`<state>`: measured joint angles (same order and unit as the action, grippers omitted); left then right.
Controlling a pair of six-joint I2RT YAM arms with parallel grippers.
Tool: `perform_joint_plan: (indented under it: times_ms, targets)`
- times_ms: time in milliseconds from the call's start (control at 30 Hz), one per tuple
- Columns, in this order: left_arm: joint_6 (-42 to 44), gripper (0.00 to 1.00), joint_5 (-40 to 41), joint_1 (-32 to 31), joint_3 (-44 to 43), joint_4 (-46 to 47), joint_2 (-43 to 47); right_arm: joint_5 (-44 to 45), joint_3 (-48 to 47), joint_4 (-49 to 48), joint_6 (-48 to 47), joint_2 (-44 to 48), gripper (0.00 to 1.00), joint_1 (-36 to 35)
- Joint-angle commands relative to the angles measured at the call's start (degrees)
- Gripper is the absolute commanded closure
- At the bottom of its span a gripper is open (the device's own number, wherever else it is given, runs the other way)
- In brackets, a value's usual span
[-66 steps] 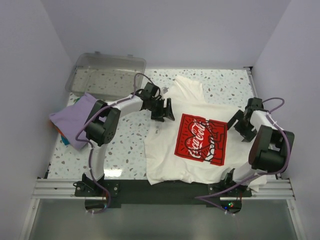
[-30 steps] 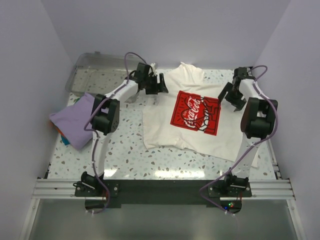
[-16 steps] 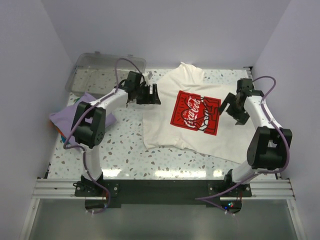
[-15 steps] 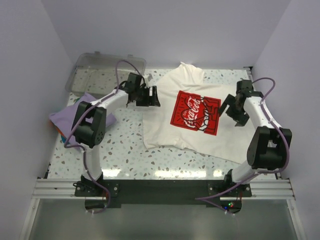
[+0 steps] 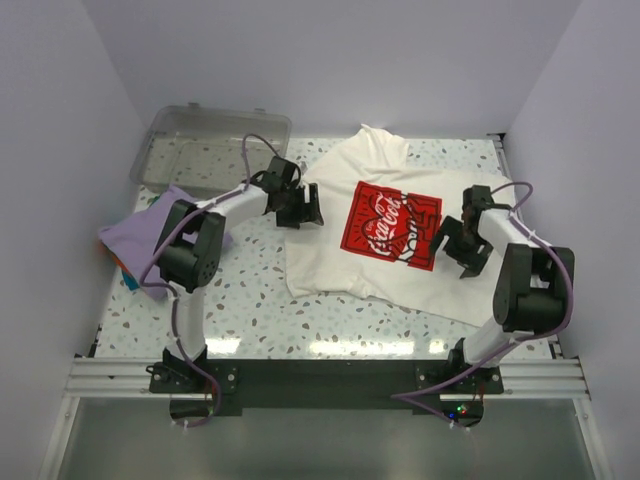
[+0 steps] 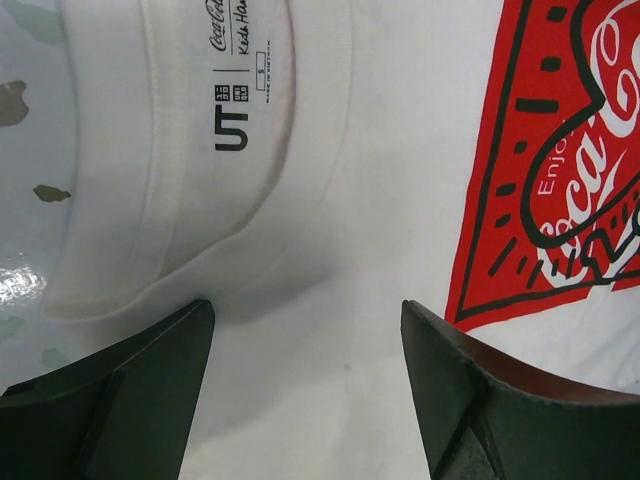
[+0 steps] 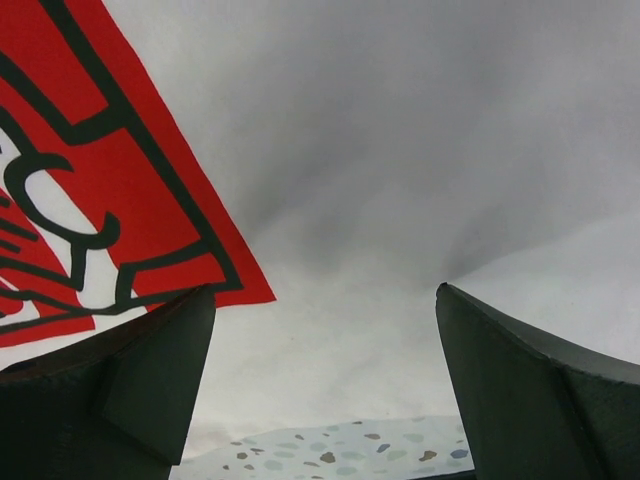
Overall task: Fold and stack the t-shirts
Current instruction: Flatten the tshirt out
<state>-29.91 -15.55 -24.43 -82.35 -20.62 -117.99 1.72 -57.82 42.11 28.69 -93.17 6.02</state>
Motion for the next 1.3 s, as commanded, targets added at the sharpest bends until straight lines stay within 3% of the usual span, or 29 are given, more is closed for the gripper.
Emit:
perform_joint_plan:
  times_ms: [0,267,467,533,633,833,967,1167,1267]
  targets:
    - [2.7,0.19,4.5,0.2,-0.7,-2.4,-4.4,1.2,0.3,-4.6,0.6,-1.8,0.05,0.0]
    - [7.5,0.18,4.2,0.6,-8.7,0.8,-8.0,4.4,-8.5,-3.7,1.4,-10.3,0.05,0.0]
    - [9.2,0.18,5.2,0.6,-19.8,-4.8,-10.1,4.2,-14.8,-1.4,0.1,-13.4,0.05,0.0]
    - [9.8,0.18,5.9,0.4,-19.7,-3.6,-8.1,3.5,-16.3,-0.3,-0.6,-13.0,0.05,0.0]
    - [10.8,0.18,7.5,0.0,-15.1,-1.8,-1.4,1.3,-16.8,1.0,-1.3,-10.7,0.05,0.0]
    - [8.8,0.19,9.8,-1.4,12.1,3.4,18.0,-1.6,-14.5,2.4,-2.0,-5.9,0.05,0.0]
    - [5.7,0.21,9.1,-2.5,22.4,2.5,26.3,-4.6,-11.7,2.3,-1.5,-3.3,0.05,0.0]
    - [1.9,0.22,1.5,-3.4,31.9,8.0,28.4,-5.8,-9.0,1.8,-1.6,-2.9,0.05,0.0]
    - [2.3,0.22,0.9,-3.4,31.7,6.7,26.3,-6.0,-9.0,1.3,-1.7,-3.0,0.05,0.0]
